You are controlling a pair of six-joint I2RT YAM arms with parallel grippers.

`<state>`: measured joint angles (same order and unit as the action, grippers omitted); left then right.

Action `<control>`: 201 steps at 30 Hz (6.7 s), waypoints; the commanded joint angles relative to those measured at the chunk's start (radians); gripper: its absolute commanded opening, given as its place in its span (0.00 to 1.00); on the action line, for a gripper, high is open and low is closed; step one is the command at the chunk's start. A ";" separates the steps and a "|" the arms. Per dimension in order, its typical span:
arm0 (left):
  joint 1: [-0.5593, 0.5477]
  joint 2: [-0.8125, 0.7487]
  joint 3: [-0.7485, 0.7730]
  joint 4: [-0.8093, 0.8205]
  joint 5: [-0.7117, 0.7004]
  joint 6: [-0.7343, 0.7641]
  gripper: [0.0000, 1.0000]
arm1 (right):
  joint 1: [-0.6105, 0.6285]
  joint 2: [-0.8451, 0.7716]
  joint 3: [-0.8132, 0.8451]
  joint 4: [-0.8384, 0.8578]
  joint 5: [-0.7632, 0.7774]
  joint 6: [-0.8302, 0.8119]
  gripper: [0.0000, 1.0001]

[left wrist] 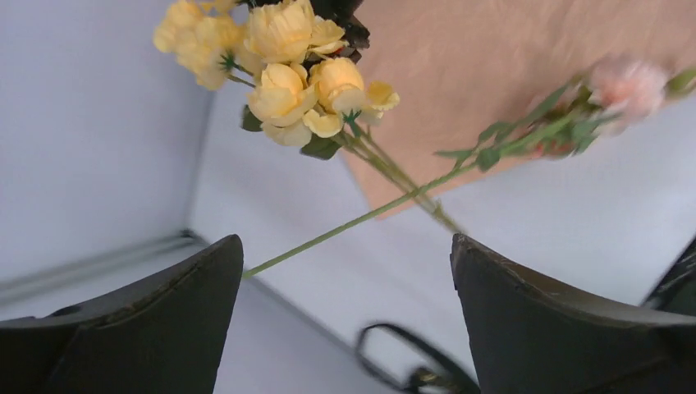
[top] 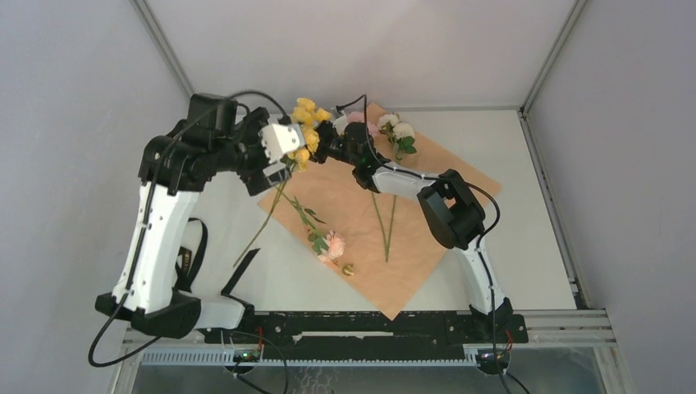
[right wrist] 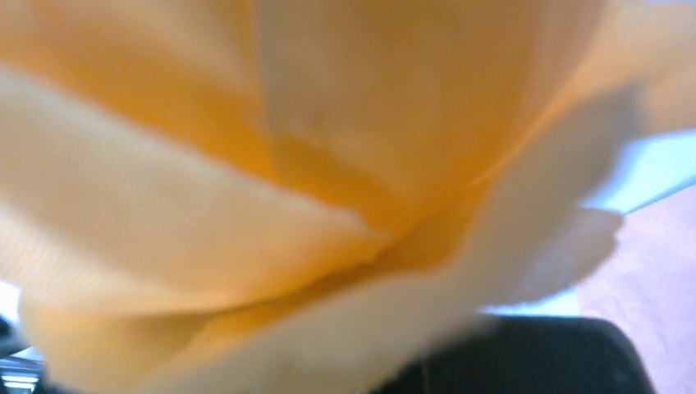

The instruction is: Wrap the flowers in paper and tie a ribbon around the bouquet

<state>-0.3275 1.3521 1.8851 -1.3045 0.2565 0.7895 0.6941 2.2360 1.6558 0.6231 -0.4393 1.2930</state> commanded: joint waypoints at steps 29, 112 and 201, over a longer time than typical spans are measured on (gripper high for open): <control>0.212 0.055 -0.495 0.235 -0.193 1.079 0.58 | -0.008 -0.136 -0.089 0.061 -0.086 -0.071 0.00; 0.161 0.084 -1.000 0.950 0.233 -0.869 0.00 | -0.088 -0.190 -0.073 -0.889 0.207 -0.911 0.00; 0.463 0.011 -0.862 0.632 0.173 -0.647 0.80 | -0.172 0.000 0.355 -1.366 0.687 -1.041 0.43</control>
<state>0.1341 1.3705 1.0550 -0.6765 0.4252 0.1360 0.5255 2.1574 1.8942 -0.6800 0.1268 0.3046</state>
